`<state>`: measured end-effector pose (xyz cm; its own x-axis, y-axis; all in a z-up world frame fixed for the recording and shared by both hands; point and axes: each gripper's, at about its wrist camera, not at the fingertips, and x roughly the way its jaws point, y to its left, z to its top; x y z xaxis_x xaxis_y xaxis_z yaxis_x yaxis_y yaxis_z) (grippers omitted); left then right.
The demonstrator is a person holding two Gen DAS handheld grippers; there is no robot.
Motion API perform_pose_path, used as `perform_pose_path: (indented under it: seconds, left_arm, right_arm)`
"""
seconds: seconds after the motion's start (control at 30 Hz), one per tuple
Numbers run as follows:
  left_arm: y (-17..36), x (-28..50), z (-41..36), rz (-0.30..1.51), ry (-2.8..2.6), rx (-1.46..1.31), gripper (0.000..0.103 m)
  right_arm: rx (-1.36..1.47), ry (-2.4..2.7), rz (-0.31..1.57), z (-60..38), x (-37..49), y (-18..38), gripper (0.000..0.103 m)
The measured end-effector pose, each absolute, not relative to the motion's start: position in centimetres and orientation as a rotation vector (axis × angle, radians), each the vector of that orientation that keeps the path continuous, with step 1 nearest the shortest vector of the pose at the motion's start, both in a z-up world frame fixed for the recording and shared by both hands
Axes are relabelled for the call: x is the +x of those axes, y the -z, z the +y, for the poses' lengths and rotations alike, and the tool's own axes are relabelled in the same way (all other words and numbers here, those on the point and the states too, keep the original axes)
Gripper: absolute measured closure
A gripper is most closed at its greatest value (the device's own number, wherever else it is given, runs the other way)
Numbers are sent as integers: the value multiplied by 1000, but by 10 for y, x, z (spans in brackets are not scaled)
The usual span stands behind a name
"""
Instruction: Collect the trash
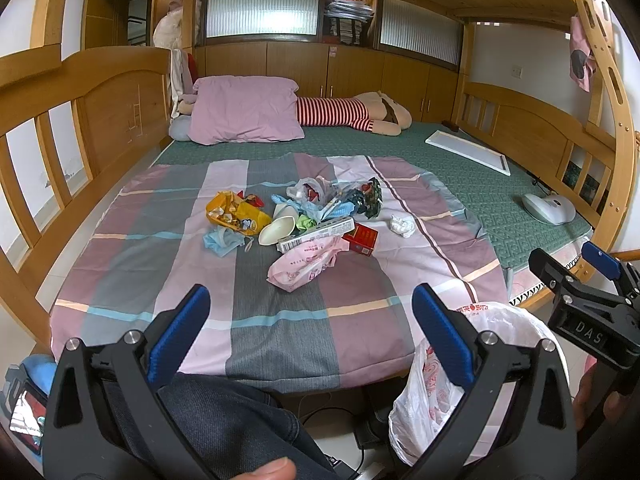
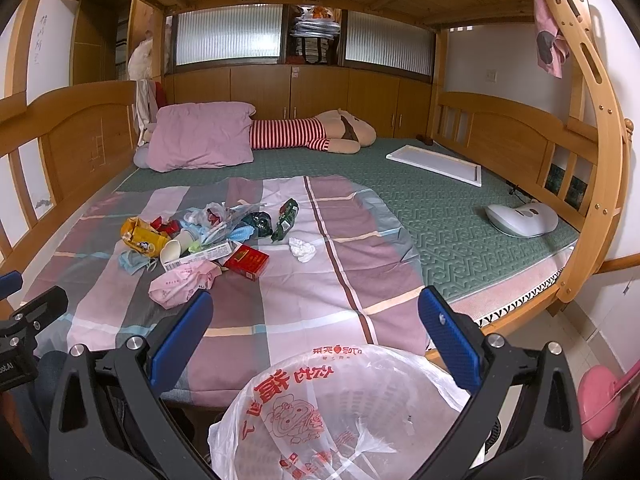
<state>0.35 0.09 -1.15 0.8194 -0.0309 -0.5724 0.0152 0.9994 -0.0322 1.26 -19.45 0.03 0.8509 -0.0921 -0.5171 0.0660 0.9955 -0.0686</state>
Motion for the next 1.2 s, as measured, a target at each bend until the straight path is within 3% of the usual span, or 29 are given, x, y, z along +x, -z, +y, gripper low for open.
perform_pose_path:
  seconds: [1.2]
  left_arm:
    - [19,-2,-1,620,26,-34,3]
  right_arm:
    - [-49,82,558,-193,13,2,2]
